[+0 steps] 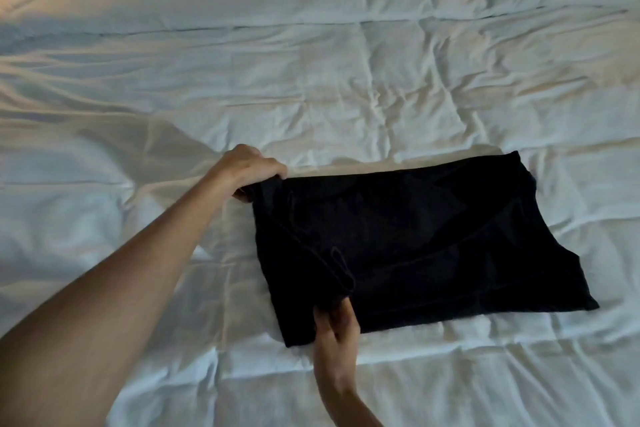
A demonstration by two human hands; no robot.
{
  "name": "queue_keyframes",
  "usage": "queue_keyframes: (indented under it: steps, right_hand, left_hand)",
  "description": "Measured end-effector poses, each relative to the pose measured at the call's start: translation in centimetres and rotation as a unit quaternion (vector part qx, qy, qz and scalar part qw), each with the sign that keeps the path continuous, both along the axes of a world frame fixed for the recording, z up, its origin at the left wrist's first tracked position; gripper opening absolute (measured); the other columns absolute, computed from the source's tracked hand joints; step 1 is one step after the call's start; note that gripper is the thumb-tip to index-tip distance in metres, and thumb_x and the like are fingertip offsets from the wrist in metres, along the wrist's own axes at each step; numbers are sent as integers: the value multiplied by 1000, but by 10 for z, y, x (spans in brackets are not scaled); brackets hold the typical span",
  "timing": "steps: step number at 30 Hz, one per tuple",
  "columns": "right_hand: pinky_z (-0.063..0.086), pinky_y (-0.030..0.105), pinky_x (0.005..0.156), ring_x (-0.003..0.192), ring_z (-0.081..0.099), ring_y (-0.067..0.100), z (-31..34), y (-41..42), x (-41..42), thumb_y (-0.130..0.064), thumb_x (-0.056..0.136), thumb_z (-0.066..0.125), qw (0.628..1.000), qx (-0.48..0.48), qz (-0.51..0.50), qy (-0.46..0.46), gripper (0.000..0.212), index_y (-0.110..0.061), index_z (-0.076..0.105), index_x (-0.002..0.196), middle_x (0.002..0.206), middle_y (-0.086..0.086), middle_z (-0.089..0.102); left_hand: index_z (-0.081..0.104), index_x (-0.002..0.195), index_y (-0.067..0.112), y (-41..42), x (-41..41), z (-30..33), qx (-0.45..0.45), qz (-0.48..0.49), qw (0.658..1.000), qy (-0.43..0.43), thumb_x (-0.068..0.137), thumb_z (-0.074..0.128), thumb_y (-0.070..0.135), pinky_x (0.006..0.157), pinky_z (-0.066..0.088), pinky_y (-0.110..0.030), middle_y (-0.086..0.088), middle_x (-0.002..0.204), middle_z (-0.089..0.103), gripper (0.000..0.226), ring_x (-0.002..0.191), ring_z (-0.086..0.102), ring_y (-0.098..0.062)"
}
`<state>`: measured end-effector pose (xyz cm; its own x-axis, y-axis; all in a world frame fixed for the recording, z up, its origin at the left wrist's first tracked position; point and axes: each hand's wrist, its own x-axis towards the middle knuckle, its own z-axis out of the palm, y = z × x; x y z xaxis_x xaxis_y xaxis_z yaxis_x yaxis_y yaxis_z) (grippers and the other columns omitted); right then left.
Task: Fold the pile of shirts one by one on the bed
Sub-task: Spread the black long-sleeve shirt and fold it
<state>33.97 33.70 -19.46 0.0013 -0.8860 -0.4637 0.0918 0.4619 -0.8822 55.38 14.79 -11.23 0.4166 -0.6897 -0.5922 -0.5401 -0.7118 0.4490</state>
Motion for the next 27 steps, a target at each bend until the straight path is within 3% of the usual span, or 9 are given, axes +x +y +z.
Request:
queue_keyframes:
  steps: [2,4,8,11,15,19,23,25,27]
  right_hand:
    - [53,32,83,95,65,21,-6,-5,-24,1,77,56,997,48,-55,2,45,-18,65,117,101,0,72]
    - [51,34,73,83,60,23,-10,-14,-43,-1,72,56,992,99,-82,-6,43,-20,64,109,90,2,67]
    - [59,38,81,94,70,17,-12,-34,-55,-21,87,71,983,164,-76,-4,28,-22,62,114,102,0,73]
    - [59,36,86,93,71,11,-10,-43,-57,-28,83,77,984,152,-79,53,41,-25,59,120,100,-5,73]
    - [50,9,66,73,64,-8,-4,-47,-63,-11,85,73,982,80,-13,170,59,-26,50,137,97,-17,66]
    - [50,14,55,59,62,1,3,-51,-70,1,86,61,966,60,15,250,44,-15,62,127,83,-5,70]
    - [43,31,103,123,46,24,0,-36,-49,-2,77,59,876,-79,120,461,72,-9,41,146,139,11,46]
    - [38,47,109,129,42,34,1,-25,-32,-15,65,65,817,-158,158,532,79,-8,47,142,141,15,43]
    - [41,47,98,114,51,34,6,-15,-17,-38,62,65,791,-194,206,543,80,-8,54,135,128,13,50]
  left_hand:
    - [70,96,20,-12,-32,-2,10,-17,997,79,68,71,66,55,52,-27,-3,86,75,54,69,71,-19]
    - [69,109,25,-15,-52,-17,30,-89,991,93,68,60,83,69,52,-32,-1,105,70,72,92,66,-22]
    - [70,102,29,-6,-55,-58,-33,-205,976,-62,74,67,58,110,35,-47,2,139,47,40,133,40,-26]
    - [60,111,26,-1,-51,-76,-134,-249,951,-125,82,69,29,108,31,-48,3,138,46,30,132,40,-24]
    - [57,129,26,-5,-54,-87,-160,-256,944,-130,91,65,27,107,33,-48,7,131,59,39,128,49,-21]
    - [71,105,24,-14,-51,-91,-233,-186,954,13,91,68,21,101,44,-49,9,105,66,15,106,61,-20]
    - [66,121,19,-5,-34,-92,-268,-258,928,-14,89,63,3,107,45,-42,8,120,62,36,114,60,-16]
    - [66,124,15,9,-25,-94,-306,-292,902,-81,80,55,-12,103,47,-39,2,127,62,53,114,61,-22]
    - [70,118,10,28,-17,-98,-331,-312,875,-168,69,55,-20,93,53,-42,-3,125,65,59,106,62,-29]
